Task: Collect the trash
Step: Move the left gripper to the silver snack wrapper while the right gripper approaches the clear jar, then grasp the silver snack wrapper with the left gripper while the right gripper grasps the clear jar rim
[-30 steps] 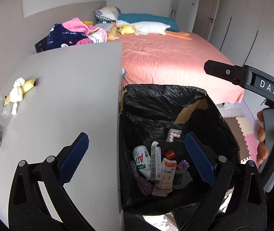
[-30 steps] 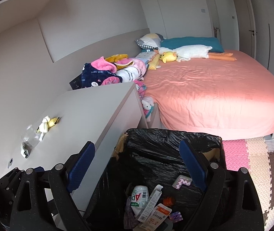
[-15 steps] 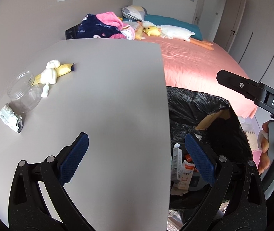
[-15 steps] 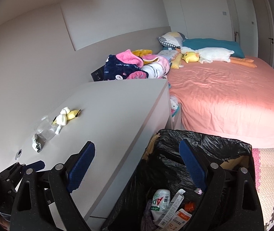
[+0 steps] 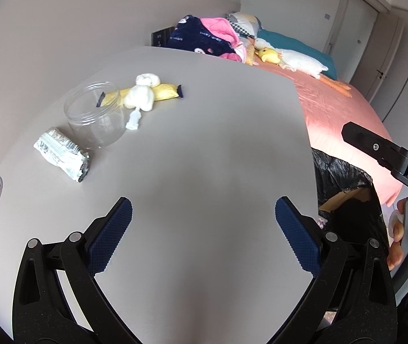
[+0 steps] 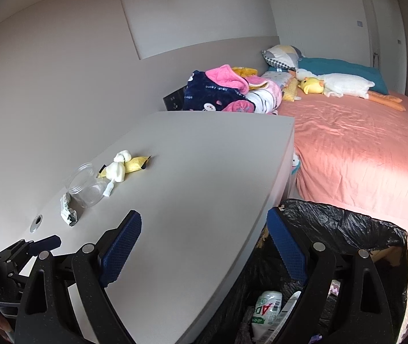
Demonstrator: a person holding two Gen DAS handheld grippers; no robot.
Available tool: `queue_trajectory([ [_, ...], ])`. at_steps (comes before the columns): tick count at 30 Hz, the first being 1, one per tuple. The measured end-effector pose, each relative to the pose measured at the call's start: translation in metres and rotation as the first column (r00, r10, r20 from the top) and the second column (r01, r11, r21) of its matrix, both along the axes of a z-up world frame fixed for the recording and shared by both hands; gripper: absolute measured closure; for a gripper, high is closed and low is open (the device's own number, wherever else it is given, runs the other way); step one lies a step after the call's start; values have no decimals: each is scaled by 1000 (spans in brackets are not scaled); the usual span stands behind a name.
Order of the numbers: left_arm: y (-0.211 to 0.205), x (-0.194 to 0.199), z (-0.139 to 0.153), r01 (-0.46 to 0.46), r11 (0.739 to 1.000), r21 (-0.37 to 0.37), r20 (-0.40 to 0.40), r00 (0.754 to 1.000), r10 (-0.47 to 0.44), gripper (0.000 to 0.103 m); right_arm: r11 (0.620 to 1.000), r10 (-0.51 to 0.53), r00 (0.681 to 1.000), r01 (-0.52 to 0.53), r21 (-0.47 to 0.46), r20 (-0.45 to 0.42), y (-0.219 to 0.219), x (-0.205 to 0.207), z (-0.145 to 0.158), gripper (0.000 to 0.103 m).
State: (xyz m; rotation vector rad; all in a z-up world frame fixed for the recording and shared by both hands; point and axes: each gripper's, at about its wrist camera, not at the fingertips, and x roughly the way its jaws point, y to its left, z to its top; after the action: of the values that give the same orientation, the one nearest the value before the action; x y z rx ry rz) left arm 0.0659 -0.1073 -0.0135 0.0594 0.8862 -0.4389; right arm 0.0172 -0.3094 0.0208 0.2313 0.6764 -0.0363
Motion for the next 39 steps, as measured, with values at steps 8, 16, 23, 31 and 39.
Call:
queue_trajectory([
  [8,35,19,-2,-79,997,4,-2,997,79,6,998,58,998,-58,6,-12,29,33,-2,14],
  [16,74,46,-6,-176,984,-19,-24,984,175,6,994,110,994,-110,10,-28,57,64,-7,14],
  [23,94,71,-12,-230,973,-9,-43,972,230,6,990,144,989,-144,4,-39,77,88,-9,14],
  [31,106,98,-21,-256,967,-4,-71,964,255,6,985,175,983,-175,-1,-53,95,109,-14,14],
  [39,113,117,-31,-278,960,19,-92,956,278,6,979,204,977,-205,-4,-61,111,127,-16,14],
])
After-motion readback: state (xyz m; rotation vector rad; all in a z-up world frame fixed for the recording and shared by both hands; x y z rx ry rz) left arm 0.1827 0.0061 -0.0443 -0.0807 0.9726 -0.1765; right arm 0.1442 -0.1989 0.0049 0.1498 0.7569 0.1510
